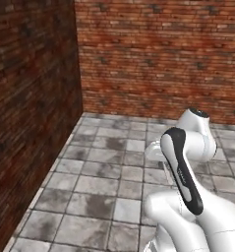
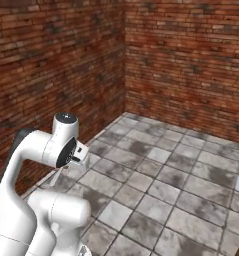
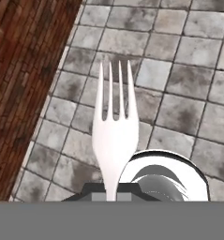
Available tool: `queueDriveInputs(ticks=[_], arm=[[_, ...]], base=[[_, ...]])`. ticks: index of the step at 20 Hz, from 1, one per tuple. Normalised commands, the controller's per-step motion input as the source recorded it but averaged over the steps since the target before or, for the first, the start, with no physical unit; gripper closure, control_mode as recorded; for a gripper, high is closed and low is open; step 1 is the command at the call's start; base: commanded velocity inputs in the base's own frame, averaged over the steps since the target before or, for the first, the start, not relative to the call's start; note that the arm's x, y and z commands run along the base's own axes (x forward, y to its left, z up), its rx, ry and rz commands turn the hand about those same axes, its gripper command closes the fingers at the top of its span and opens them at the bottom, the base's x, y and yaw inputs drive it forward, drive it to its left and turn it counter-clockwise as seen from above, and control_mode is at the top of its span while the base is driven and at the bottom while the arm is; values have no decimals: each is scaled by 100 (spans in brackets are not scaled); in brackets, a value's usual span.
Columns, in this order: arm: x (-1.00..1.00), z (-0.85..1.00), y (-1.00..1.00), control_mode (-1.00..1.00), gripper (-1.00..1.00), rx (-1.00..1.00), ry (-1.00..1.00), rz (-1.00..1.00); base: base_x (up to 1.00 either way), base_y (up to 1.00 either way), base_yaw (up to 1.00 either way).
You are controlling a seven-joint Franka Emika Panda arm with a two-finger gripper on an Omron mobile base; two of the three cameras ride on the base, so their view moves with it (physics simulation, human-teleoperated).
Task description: Take the fork and place it on the left side of the plate. Then take the spoon and place it on the right side of the plate. Make sure they're directly next to the plate.
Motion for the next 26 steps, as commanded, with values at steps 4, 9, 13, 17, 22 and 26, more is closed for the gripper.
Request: queueDriveInputs(ticks=[4, 9, 13, 17, 22, 26], arm=[[0, 0, 0, 100, 100, 0, 0, 0], [0, 0, 0, 100, 100, 0, 0, 0], [0, 0, 0, 100, 100, 0, 0, 0], [0, 0, 0, 100, 100, 0, 0, 0], [0, 0, 0, 100, 100, 0, 0, 0], [0, 0, 0, 100, 100, 0, 0, 0]], base=[[81, -6, -34], [89, 0, -32], [93, 0, -31], [90, 0, -33], [88, 0, -42], [82, 0, -45]])
